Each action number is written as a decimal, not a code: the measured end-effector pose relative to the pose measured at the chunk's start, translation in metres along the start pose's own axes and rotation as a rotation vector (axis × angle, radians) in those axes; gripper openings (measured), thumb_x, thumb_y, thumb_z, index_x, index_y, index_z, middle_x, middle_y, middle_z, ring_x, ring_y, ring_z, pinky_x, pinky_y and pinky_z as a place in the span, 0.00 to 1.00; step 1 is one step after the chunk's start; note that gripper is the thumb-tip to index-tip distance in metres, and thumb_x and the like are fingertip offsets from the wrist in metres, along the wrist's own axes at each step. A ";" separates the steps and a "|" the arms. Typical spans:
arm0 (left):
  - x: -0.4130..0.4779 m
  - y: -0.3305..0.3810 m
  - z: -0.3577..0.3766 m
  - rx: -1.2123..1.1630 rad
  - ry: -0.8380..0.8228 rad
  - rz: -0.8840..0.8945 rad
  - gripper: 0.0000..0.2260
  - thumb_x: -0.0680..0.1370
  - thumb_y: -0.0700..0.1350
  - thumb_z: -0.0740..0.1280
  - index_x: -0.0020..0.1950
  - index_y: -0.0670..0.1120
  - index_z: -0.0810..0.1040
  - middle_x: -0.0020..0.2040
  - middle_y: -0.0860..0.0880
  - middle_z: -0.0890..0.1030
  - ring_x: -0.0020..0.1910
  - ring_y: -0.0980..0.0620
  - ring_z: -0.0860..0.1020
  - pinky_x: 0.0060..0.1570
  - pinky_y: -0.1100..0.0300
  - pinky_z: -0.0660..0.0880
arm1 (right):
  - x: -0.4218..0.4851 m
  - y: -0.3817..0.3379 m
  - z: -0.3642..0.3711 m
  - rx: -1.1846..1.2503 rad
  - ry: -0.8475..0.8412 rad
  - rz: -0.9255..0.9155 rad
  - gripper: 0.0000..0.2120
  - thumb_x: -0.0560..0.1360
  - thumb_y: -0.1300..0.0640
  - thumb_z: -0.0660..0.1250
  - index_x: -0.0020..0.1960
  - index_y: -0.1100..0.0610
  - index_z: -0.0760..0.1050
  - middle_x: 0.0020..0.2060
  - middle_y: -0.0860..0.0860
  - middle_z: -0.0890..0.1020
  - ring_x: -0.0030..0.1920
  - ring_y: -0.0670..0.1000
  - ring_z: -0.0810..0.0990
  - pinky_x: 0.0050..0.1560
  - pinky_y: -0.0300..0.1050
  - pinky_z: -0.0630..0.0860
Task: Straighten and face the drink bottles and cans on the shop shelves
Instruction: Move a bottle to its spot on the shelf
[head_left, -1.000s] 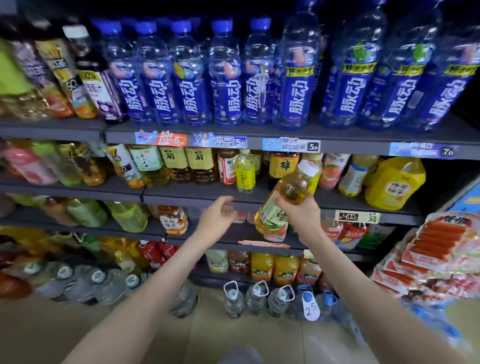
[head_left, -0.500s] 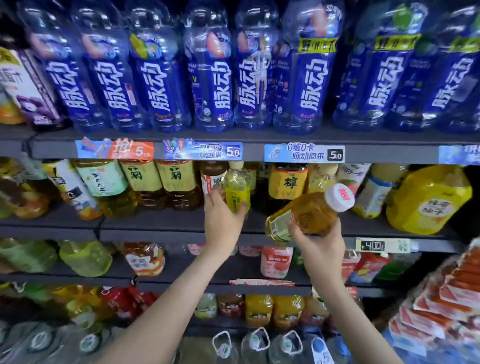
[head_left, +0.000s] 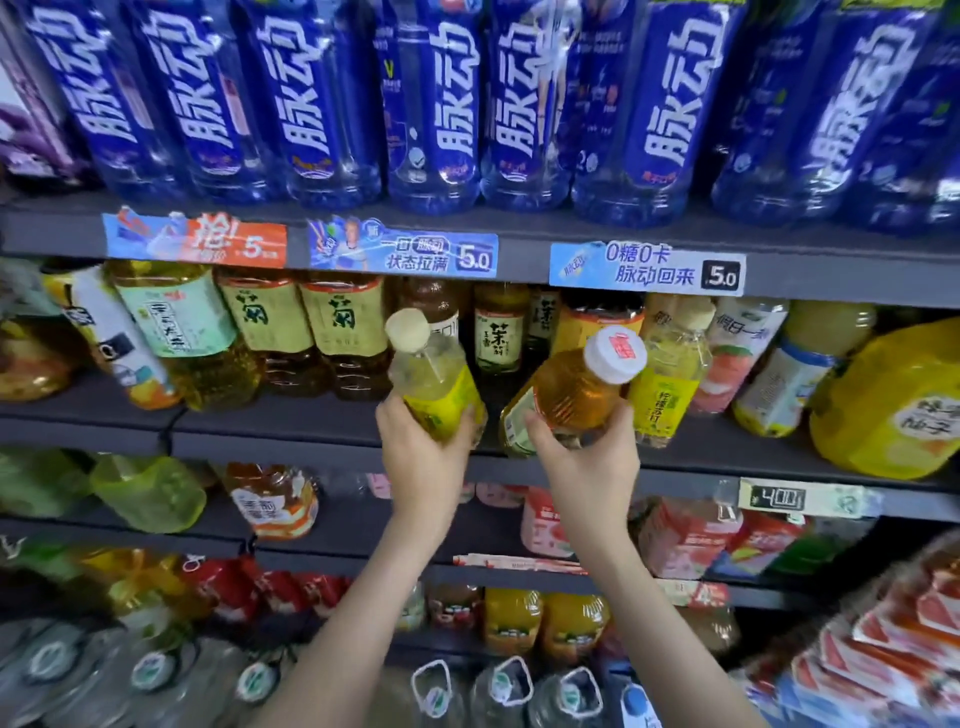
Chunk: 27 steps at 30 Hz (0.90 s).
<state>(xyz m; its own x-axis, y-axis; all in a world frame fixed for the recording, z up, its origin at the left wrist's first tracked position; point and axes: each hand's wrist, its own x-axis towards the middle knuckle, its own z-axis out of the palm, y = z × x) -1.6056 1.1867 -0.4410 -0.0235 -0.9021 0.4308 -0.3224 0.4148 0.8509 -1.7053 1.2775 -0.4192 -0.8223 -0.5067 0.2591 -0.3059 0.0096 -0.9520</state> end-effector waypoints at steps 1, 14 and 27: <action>0.000 0.000 -0.015 0.013 0.008 0.004 0.25 0.69 0.44 0.76 0.59 0.34 0.70 0.51 0.40 0.72 0.52 0.44 0.73 0.46 0.68 0.64 | 0.002 -0.003 0.007 -0.020 -0.017 0.003 0.25 0.66 0.49 0.76 0.57 0.53 0.69 0.52 0.48 0.78 0.52 0.48 0.78 0.50 0.42 0.74; 0.016 0.024 -0.148 -0.002 -0.169 -0.258 0.23 0.62 0.60 0.74 0.48 0.56 0.67 0.48 0.49 0.75 0.48 0.51 0.77 0.45 0.48 0.77 | 0.023 -0.061 0.082 -0.393 -0.168 0.120 0.35 0.71 0.52 0.72 0.68 0.68 0.59 0.65 0.63 0.68 0.61 0.64 0.72 0.53 0.50 0.71; 0.008 0.148 -0.196 0.296 -0.403 -0.016 0.21 0.69 0.51 0.72 0.58 0.50 0.68 0.51 0.53 0.67 0.45 0.48 0.74 0.37 0.54 0.68 | -0.074 -0.192 0.000 -0.046 -0.654 0.096 0.17 0.69 0.50 0.75 0.55 0.45 0.73 0.45 0.41 0.82 0.44 0.36 0.80 0.46 0.34 0.76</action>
<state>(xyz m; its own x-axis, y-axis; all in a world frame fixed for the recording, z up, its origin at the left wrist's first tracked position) -1.4678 1.2640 -0.2526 -0.3613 -0.9065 0.2185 -0.5788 0.4018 0.7096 -1.5859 1.3126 -0.2553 -0.3905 -0.9206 0.0074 -0.2781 0.1103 -0.9542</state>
